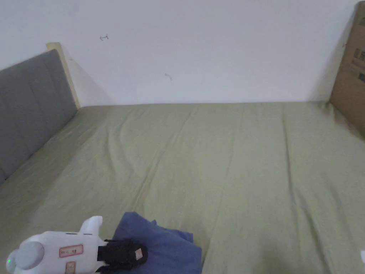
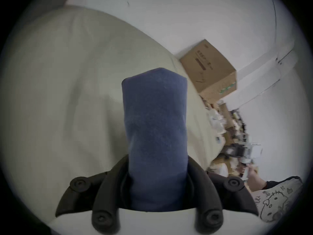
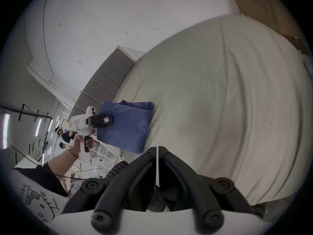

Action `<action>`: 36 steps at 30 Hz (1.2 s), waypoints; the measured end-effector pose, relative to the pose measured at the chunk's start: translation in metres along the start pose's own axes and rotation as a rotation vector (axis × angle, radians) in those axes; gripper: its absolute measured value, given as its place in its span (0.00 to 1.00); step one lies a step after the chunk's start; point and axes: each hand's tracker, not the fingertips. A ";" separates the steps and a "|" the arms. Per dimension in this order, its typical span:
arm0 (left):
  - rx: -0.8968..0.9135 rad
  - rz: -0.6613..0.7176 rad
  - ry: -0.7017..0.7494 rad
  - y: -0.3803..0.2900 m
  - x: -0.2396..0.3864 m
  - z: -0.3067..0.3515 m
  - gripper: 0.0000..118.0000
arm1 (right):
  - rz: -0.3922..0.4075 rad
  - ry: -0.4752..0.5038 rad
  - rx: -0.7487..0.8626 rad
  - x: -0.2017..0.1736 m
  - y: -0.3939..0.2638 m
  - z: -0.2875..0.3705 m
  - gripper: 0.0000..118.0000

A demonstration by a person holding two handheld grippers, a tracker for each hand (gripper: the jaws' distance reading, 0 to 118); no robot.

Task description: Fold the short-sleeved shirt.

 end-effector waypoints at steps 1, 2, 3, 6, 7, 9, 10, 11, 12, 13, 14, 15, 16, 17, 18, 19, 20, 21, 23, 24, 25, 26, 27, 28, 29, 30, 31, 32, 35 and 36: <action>0.000 -0.001 0.069 0.010 -0.015 0.012 0.22 | 0.007 -0.012 0.007 -0.002 0.001 0.003 0.01; 0.001 -0.002 0.132 0.018 -0.026 0.023 0.22 | 0.017 -0.028 0.012 -0.008 0.001 0.005 0.01; 0.002 -0.004 0.185 0.023 -0.035 0.031 0.22 | 0.027 -0.041 0.015 -0.010 0.002 0.006 0.01; -0.048 -0.033 0.435 0.041 -0.065 0.049 0.22 | 0.039 -0.068 0.007 -0.012 0.003 0.006 0.01; -0.068 -0.054 0.499 0.045 -0.074 0.051 0.22 | 0.038 -0.072 0.000 -0.011 0.003 0.005 0.01; -0.092 -0.058 0.595 0.051 -0.091 0.054 0.26 | 0.026 -0.069 -0.014 -0.010 0.002 0.003 0.01; -0.096 -0.059 0.667 0.053 -0.098 0.054 0.36 | 0.016 -0.061 -0.023 -0.009 0.003 0.001 0.01; -0.087 -0.096 0.755 0.055 -0.101 0.054 0.55 | 0.009 -0.057 -0.025 -0.009 0.002 0.000 0.01; -0.075 -0.134 0.862 0.056 -0.102 0.053 0.88 | 0.006 -0.058 -0.024 -0.010 0.002 -0.002 0.01; -0.068 -0.157 0.946 0.057 -0.108 0.054 1.00 | 0.005 -0.059 -0.026 -0.011 0.003 -0.003 0.01; -0.057 -0.168 0.978 0.057 -0.109 0.056 1.00 | 0.007 -0.060 -0.029 -0.013 0.004 -0.004 0.01; -0.021 -0.182 0.993 0.056 -0.106 0.063 0.98 | 0.014 -0.062 -0.030 -0.015 0.005 -0.005 0.01; 0.009 -0.173 0.969 0.057 -0.105 0.065 0.98 | 0.021 -0.064 -0.028 -0.017 0.006 -0.005 0.01; 0.002 -0.173 0.961 0.054 -0.102 0.070 0.98 | 0.025 -0.065 -0.026 -0.018 0.007 -0.005 0.01; 0.006 -0.188 0.954 0.052 -0.098 0.072 0.98 | 0.029 -0.066 -0.023 -0.017 0.010 -0.004 0.01; 0.004 -0.208 0.942 0.050 -0.092 0.072 0.98 | 0.035 -0.068 -0.018 -0.017 0.012 -0.004 0.01; -0.008 -0.223 0.914 0.048 -0.085 0.072 0.98 | 0.045 -0.074 -0.011 -0.018 0.014 -0.003 0.01; -0.017 -0.232 0.895 0.044 -0.078 0.073 0.98 | 0.053 -0.082 -0.004 -0.019 0.015 -0.003 0.01; -0.064 -0.231 0.783 0.037 -0.056 0.067 0.82 | 0.066 -0.099 0.011 -0.018 0.019 -0.001 0.01; -0.092 -0.219 0.705 0.033 -0.045 0.064 0.49 | 0.066 -0.100 0.016 -0.018 0.020 -0.001 0.01; -0.112 -0.215 0.623 0.027 -0.031 0.057 0.18 | 0.065 -0.100 0.023 -0.019 0.021 0.000 0.01; -0.125 -0.220 0.596 0.022 -0.018 0.049 0.00 | 0.062 -0.102 0.028 -0.019 0.022 0.001 0.01; -0.142 -0.229 0.600 0.016 -0.004 0.038 0.01 | 0.060 -0.104 0.034 -0.020 0.023 0.002 0.01; -0.154 -0.231 0.600 0.009 0.013 0.025 0.01 | 0.060 -0.112 0.037 -0.023 0.024 0.004 0.01; -0.139 -0.230 0.548 0.002 0.035 0.016 0.01 | 0.064 -0.149 0.037 -0.026 0.025 0.005 0.01; -0.102 -0.222 0.499 -0.002 0.051 0.011 0.01 | 0.065 -0.201 0.032 -0.030 0.026 0.008 0.01; -0.002 -0.211 0.444 -0.008 0.074 0.009 0.01 | 0.057 -0.263 0.030 -0.035 0.028 0.011 0.01; 0.094 -0.206 0.400 -0.012 0.097 0.008 0.00 | 0.043 -0.306 0.047 -0.039 0.029 0.015 0.01; 0.292 -0.162 0.302 -0.015 0.160 0.006 0.01 | 0.009 -0.295 0.143 -0.046 0.034 0.035 0.01; 0.355 -0.161 0.304 -0.016 0.178 0.006 0.01 | 0.020 -0.299 0.183 -0.052 0.037 0.043 0.01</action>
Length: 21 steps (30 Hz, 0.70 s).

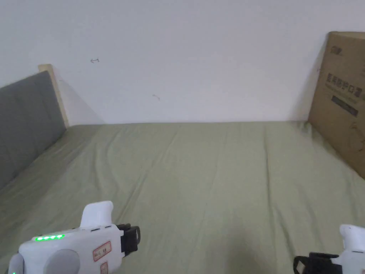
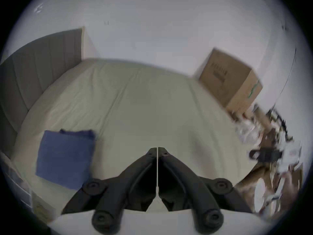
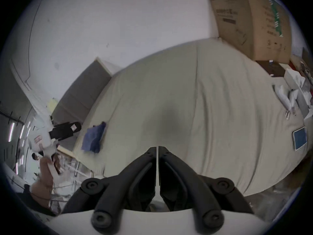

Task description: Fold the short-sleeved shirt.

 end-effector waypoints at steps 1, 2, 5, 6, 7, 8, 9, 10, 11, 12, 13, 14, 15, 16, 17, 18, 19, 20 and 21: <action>0.048 -0.013 0.008 0.005 0.023 0.003 0.01 | 0.030 -0.035 0.047 -0.006 0.006 0.010 0.01; 0.091 -0.048 0.020 0.008 0.037 0.008 0.01 | 0.067 -0.083 0.091 -0.010 0.012 0.019 0.01; 0.266 -0.178 0.071 0.015 0.081 0.026 0.01 | 0.186 -0.147 0.295 -0.028 0.030 0.051 0.01; 0.307 -0.190 0.077 0.016 0.089 0.032 0.01 | 0.216 -0.158 0.369 -0.033 0.034 0.058 0.01; 0.357 -0.193 0.080 0.017 0.096 0.040 0.01 | 0.258 -0.180 0.447 -0.038 0.037 0.066 0.01; 0.411 -0.205 0.090 0.019 0.101 0.047 0.01 | 0.293 -0.210 0.521 -0.044 0.040 0.073 0.01; 0.461 -0.222 0.109 0.021 0.107 0.049 0.01 | 0.318 -0.230 0.576 -0.047 0.042 0.077 0.01; 0.518 -0.257 0.152 0.022 0.112 0.053 0.01 | 0.346 -0.241 0.642 -0.051 0.043 0.079 0.01; 0.580 -0.294 0.199 0.021 0.117 0.056 0.01 | 0.367 -0.260 0.701 -0.054 0.043 0.080 0.01; 0.625 -0.317 0.229 0.021 0.120 0.059 0.01 | 0.372 -0.279 0.743 -0.055 0.043 0.079 0.01; 0.673 -0.335 0.251 0.021 0.124 0.057 0.01 | 0.365 -0.292 0.784 -0.056 0.043 0.077 0.01; 0.697 -0.341 0.254 0.021 0.125 0.058 0.01 | 0.349 -0.301 0.806 -0.056 0.044 0.073 0.01; 0.709 -0.338 0.260 0.022 0.127 0.059 0.01 | 0.320 -0.311 0.832 -0.055 0.043 0.071 0.04; 0.712 -0.333 0.272 0.022 0.129 0.058 0.01 | 0.282 -0.326 0.852 -0.054 0.043 0.070 0.11; 0.720 -0.324 0.277 0.024 0.130 0.056 0.02 | 0.260 -0.334 0.873 -0.054 0.042 0.069 0.26; 0.726 -0.321 0.282 0.025 0.131 0.056 0.07 | 0.254 -0.338 0.879 -0.054 0.044 0.069 0.54; 0.729 -0.315 0.277 0.026 0.132 0.057 0.18 | 0.254 -0.346 0.877 -0.054 0.046 0.067 0.73; 0.727 -0.305 0.272 0.027 0.133 0.057 0.37 | 0.253 -0.352 0.873 -0.054 0.048 0.066 0.87; 0.725 -0.302 0.273 0.028 0.135 0.056 0.70 | 0.251 -0.356 0.868 -0.054 0.049 0.065 0.98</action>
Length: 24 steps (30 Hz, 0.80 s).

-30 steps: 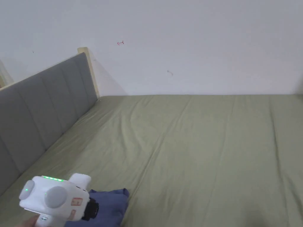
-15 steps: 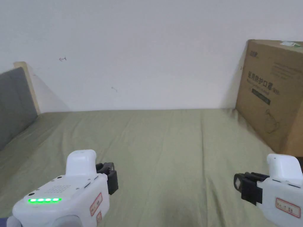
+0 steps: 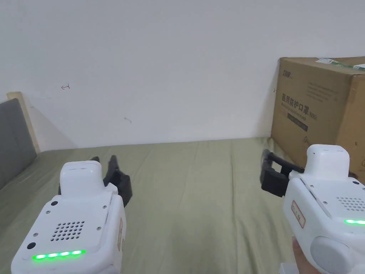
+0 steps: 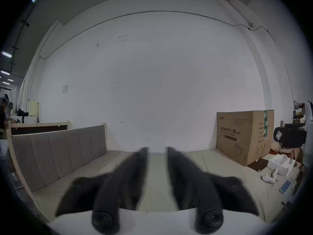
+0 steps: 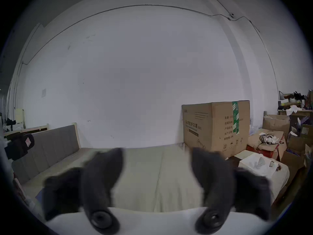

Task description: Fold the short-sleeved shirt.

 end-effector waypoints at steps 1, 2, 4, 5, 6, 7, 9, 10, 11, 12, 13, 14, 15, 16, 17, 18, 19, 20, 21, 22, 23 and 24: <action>-0.008 0.000 0.002 0.001 0.002 -0.003 0.90 | 0.006 -0.001 -0.015 0.000 0.001 -0.004 1.00; -0.025 0.000 0.004 0.001 0.003 -0.006 1.00 | 0.011 0.002 -0.020 0.000 0.001 -0.005 1.00; -0.047 0.020 -0.013 -0.002 0.005 -0.009 1.00 | 0.057 -0.010 -0.015 -0.003 0.000 -0.003 1.00; -0.029 0.016 -0.012 -0.002 0.005 -0.012 1.00 | 0.083 -0.016 -0.012 -0.005 0.000 -0.004 1.00; -0.029 0.013 -0.018 -0.003 0.005 -0.013 1.00 | 0.091 -0.015 -0.012 -0.005 -0.001 -0.004 1.00; -0.032 0.008 -0.029 -0.004 0.007 -0.017 1.00 | 0.099 -0.015 -0.017 -0.006 -0.001 -0.003 1.00; -0.040 -0.003 -0.044 -0.003 0.011 -0.013 1.00 | 0.110 -0.016 -0.026 -0.006 0.000 -0.003 1.00; -0.045 -0.009 -0.052 -0.005 0.012 -0.014 1.00 | 0.116 -0.020 -0.031 -0.006 -0.001 -0.003 1.00; -0.049 -0.014 -0.061 -0.006 0.013 -0.016 1.00 | 0.120 -0.022 -0.035 -0.006 -0.001 -0.003 1.00; -0.052 -0.018 -0.067 -0.004 0.016 -0.011 1.00 | 0.125 -0.025 -0.037 -0.006 -0.002 -0.003 1.00; -0.054 -0.023 -0.069 -0.004 0.018 -0.010 1.00 | 0.130 -0.031 -0.035 -0.006 -0.002 -0.003 1.00; -0.059 -0.036 -0.062 -0.004 0.021 -0.012 1.00 | 0.132 -0.034 -0.034 -0.007 -0.002 -0.002 1.00; -0.059 -0.044 -0.058 -0.005 0.022 -0.014 1.00 | 0.133 -0.035 -0.035 -0.007 -0.002 -0.002 1.00; -0.057 -0.047 -0.058 -0.002 0.024 -0.011 1.00 | 0.134 -0.036 -0.037 -0.008 -0.002 -0.002 1.00; -0.054 -0.045 -0.063 -0.001 0.024 -0.009 1.00 | 0.133 -0.036 -0.043 -0.008 -0.001 -0.003 1.00; -0.051 -0.039 -0.075 -0.001 0.024 -0.008 1.00 | 0.133 -0.034 -0.049 -0.009 0.000 -0.003 1.00; -0.049 -0.025 -0.092 0.000 0.024 -0.007 1.00 | 0.134 -0.033 -0.054 -0.009 0.000 -0.003 1.00; -0.047 -0.015 -0.101 0.002 0.023 -0.004 1.00 | 0.137 -0.033 -0.057 -0.010 0.000 -0.003 1.00; -0.047 -0.008 -0.103 0.002 0.023 -0.003 1.00 | 0.139 -0.033 -0.058 -0.010 0.000 -0.003 1.00; -0.049 -0.008 -0.093 0.002 0.026 -0.003 1.00 | 0.141 -0.030 -0.059 -0.010 0.000 -0.003 1.00; -0.052 -0.012 -0.081 0.002 0.028 -0.003 1.00 | 0.142 -0.027 -0.061 -0.010 0.001 -0.003 1.00; -0.057 -0.022 -0.063 0.003 0.030 -0.003 1.00 | 0.144 -0.027 -0.062 -0.010 0.001 -0.002 1.00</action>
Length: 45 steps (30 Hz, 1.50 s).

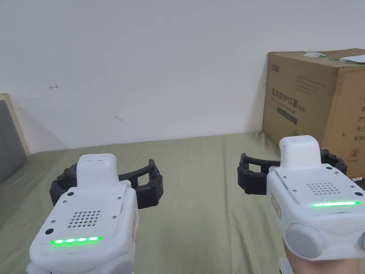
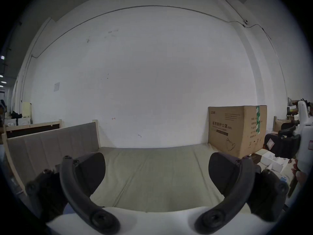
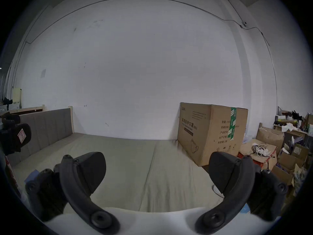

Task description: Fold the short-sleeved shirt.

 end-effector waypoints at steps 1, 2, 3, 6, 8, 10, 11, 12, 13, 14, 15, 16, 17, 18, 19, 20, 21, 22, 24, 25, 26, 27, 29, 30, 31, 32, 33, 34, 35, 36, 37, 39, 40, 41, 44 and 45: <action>-0.008 -0.010 0.017 0.000 0.002 0.000 1.00 | 0.002 -0.001 -0.001 0.000 0.000 0.001 1.00; -0.010 -0.016 0.021 -0.001 0.004 0.001 1.00 | 0.003 0.000 -0.001 0.000 0.000 0.001 1.00; -0.006 -0.017 0.014 -0.001 0.005 0.001 1.00 | 0.004 0.001 0.000 0.000 0.000 0.002 1.00; -0.015 -0.017 -0.028 -0.002 0.007 0.002 1.00 | 0.013 0.014 -0.009 -0.002 -0.002 0.002 1.00; -0.028 -0.010 -0.038 -0.003 0.008 0.000 1.00 | 0.020 0.020 -0.019 -0.003 -0.004 0.001 1.00; -0.038 -0.001 -0.045 -0.003 0.009 0.001 1.00 | 0.024 0.022 -0.025 -0.004 -0.006 0.001 1.00; -0.042 0.006 -0.047 -0.003 0.010 0.001 1.00 | 0.025 0.023 -0.027 -0.004 -0.007 0.001 1.00; -0.046 0.012 -0.052 -0.002 0.009 0.000 1.00 | 0.026 0.023 -0.028 -0.004 -0.007 0.001 1.00; -0.048 0.023 -0.062 -0.002 0.008 0.000 1.00 | 0.025 0.022 -0.030 -0.004 -0.007 0.001 1.00; -0.050 0.028 -0.074 -0.002 0.007 0.001 1.00 | 0.019 0.025 -0.031 -0.004 -0.007 0.001 1.00; -0.051 0.030 -0.076 -0.002 0.006 0.001 1.00 | 0.014 0.031 -0.030 -0.004 -0.006 0.001 1.00; -0.056 0.032 -0.075 -0.002 0.004 -0.001 1.00 | 0.012 0.036 -0.030 -0.004 -0.006 0.001 1.00; -0.060 0.035 -0.072 -0.002 0.003 -0.001 1.00 | 0.014 0.036 -0.029 -0.004 -0.006 0.001 1.00; -0.064 0.040 -0.069 -0.002 0.002 -0.001 1.00 | 0.019 0.032 -0.027 -0.004 -0.006 0.001 1.00; -0.069 0.046 -0.063 -0.003 0.001 -0.001 1.00 | 0.023 0.030 -0.025 -0.005 -0.006 0.001 1.00; -0.075 0.052 -0.062 -0.004 -0.001 -0.004 1.00 | 0.023 0.032 -0.024 -0.005 -0.006 0.000 1.00; -0.078 0.059 -0.061 -0.004 -0.003 -0.005 1.00 | 0.022 0.035 -0.026 -0.005 -0.006 0.000 1.00; -0.084 0.068 -0.061 -0.005 -0.004 -0.005 1.00 | 0.019 0.037 -0.030 -0.005 -0.007 -0.001 1.00; -0.092 0.088 -0.059 -0.005 -0.006 -0.006 1.00 | 0.016 0.039 -0.036 -0.006 -0.007 -0.002 1.00; -0.099 0.096 -0.062 -0.006 -0.007 -0.007 1.00 | 0.015 0.042 -0.038 -0.006 -0.008 -0.002 1.00; -0.102 0.098 -0.066 -0.006 -0.007 -0.007 1.00 | 0.015 0.044 -0.040 -0.006 -0.008 -0.003 1.00; -0.107 0.102 -0.072 -0.007 -0.007 -0.006 1.00 | 0.017 0.045 -0.043 -0.007 -0.009 -0.003 1.00; -0.111 0.100 -0.073 -0.007 -0.008 -0.008 1.00 | 0.022 0.047 -0.047 -0.009 -0.010 -0.003 1.00; -0.111 0.097 -0.073 -0.007 -0.007 -0.007 1.00 | 0.024 0.049 -0.050 -0.009 -0.010 -0.003 1.00; -0.109 0.098 -0.076 -0.007 -0.007 -0.005 1.00 | 0.024 0.051 -0.054 -0.010 -0.010 -0.003 1.00; -0.103 0.102 -0.078 -0.006 -0.007 -0.006 1.00 | 0.022 0.054 -0.057 -0.010 -0.011 -0.004 1.00; -0.100 0.102 -0.074 -0.006 -0.006 -0.006 1.00 | 0.020 0.055 -0.060 -0.010 -0.011 -0.004 1.00; -0.099 0.101 -0.069 -0.005 -0.006 -0.006 1.00 | 0.017 0.058 -0.063 -0.010 -0.011 -0.004 1.00; -0.106 0.104 -0.061 -0.004 -0.006 -0.006 1.00 | 0.015 0.060 -0.066 -0.011 -0.012 -0.004 1.00; -0.115 0.101 -0.051 -0.003 -0.006 -0.008 1.00 | 0.015 0.060 -0.067 -0.011 -0.012 -0.004 1.00; -0.122 0.103 -0.058 -0.004 -0.007 -0.009 1.00 | 0.014 0.061 -0.069 -0.011 -0.012 -0.004 1.00; -0.135 0.129 -0.095 -0.006 -0.008 -0.009 1.00 | 0.012 0.064 -0.072 -0.011 -0.012 -0.004 1.00; -0.138 0.132 -0.092 -0.006 -0.009 -0.009 1.00 | 0.011 0.064 -0.073 -0.012 -0.013 -0.004 1.00; -0.133 0.138 -0.090 -0.007 -0.008 -0.008 1.00 | 0.010 0.065 -0.074 -0.012 -0.013 -0.004 1.00; -0.123 0.162 -0.105 -0.007 -0.007 -0.005 1.00 | 0.006 0.069 -0.081 -0.012 -0.014 -0.005 1.00; -0.125 0.165 -0.107 -0.007 -0.007 -0.005 1.00 | 0.002 0.071 -0.085 -0.012 -0.014 -0.005 1.00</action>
